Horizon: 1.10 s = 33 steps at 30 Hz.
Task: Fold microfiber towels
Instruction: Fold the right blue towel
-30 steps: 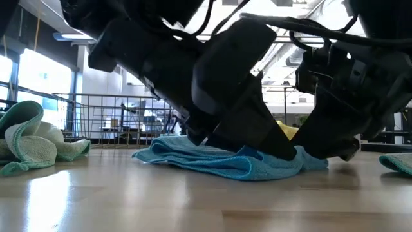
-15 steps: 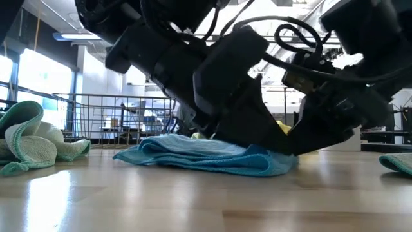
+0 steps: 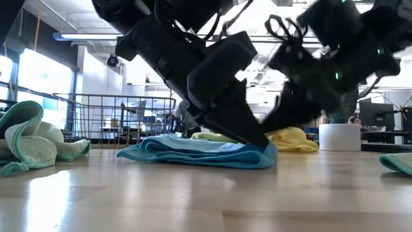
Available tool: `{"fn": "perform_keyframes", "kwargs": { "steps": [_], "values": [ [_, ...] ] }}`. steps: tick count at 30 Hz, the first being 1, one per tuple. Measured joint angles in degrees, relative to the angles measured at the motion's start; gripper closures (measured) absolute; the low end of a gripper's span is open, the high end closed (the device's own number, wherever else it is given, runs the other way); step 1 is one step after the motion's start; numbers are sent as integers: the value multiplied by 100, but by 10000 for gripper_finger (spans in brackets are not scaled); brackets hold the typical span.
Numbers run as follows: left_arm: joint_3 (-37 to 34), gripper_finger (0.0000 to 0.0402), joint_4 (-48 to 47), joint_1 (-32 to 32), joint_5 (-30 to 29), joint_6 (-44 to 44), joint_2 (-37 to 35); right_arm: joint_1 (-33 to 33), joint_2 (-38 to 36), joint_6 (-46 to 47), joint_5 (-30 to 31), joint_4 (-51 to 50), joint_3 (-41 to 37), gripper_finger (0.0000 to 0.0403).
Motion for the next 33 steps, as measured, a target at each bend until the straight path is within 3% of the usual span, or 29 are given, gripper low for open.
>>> {"fn": "perform_keyframes", "kwargs": {
  "steps": [8, 15, 20, 27, 33],
  "values": [
    [5, 238, -567, 175, 78, 11, -291, 190, -1168, 2252, -520, -1240, -44, 291],
    [10, 239, -1210, 211, 302, 172, -543, 598, -973, 3998, -578, -1434, -44, 222],
    [7, 239, -2362, 207, 248, 259, -676, 641, -640, 5199, -500, -1375, -45, 186],
    [-134, 239, -2805, 157, 152, -2, -679, 533, -62, 5775, -291, -954, -30, 182],
    [-178, 239, -2495, -8, 267, -776, -679, 311, 148, 5212, -234, -646, -18, 182]
  ]
}}
